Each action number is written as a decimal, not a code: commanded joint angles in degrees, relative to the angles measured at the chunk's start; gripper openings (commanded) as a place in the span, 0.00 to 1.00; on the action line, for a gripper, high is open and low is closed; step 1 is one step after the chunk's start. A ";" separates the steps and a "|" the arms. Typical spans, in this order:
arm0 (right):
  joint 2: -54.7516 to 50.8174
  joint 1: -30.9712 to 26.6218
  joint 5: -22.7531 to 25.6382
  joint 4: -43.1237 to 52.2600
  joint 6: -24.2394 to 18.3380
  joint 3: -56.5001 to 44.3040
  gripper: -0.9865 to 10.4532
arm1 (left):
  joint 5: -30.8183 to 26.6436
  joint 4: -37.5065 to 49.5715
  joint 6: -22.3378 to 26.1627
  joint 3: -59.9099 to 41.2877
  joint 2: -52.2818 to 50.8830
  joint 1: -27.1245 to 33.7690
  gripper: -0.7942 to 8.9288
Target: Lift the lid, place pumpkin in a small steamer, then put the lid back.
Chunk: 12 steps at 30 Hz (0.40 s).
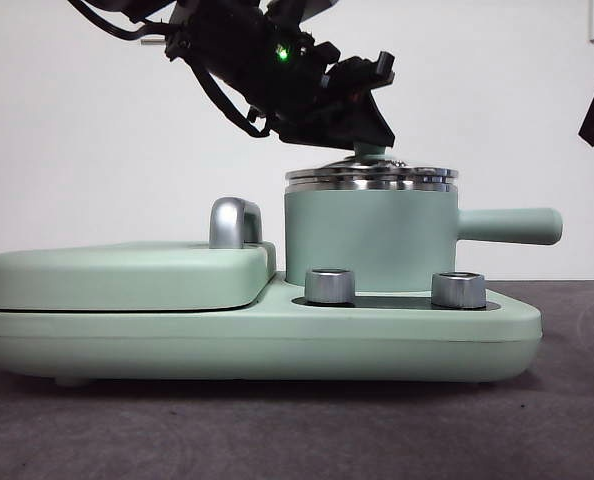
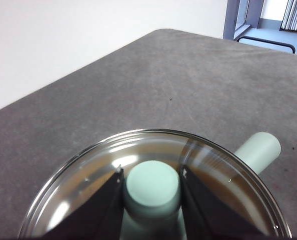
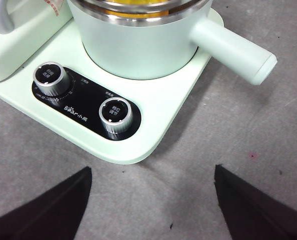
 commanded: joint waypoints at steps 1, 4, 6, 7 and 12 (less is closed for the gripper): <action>0.35 0.39 0.09 0.28 0.46 0.31 0.42 | 0.17 2.16 0.39 0.85 0.94 -0.33 0.10; 0.37 0.39 0.09 0.28 0.44 0.31 0.42 | 0.17 2.14 0.39 0.85 1.27 -0.33 0.10; 0.37 0.39 0.09 0.26 0.46 0.31 0.42 | 0.15 2.14 0.39 0.85 1.60 -0.33 0.10; 0.37 0.39 0.09 0.26 0.44 0.31 0.42 | 0.15 2.14 0.39 0.85 1.77 -0.33 0.10; 0.35 0.39 0.09 0.04 0.46 0.31 0.42 | 0.15 2.10 0.39 0.85 2.08 -0.33 0.10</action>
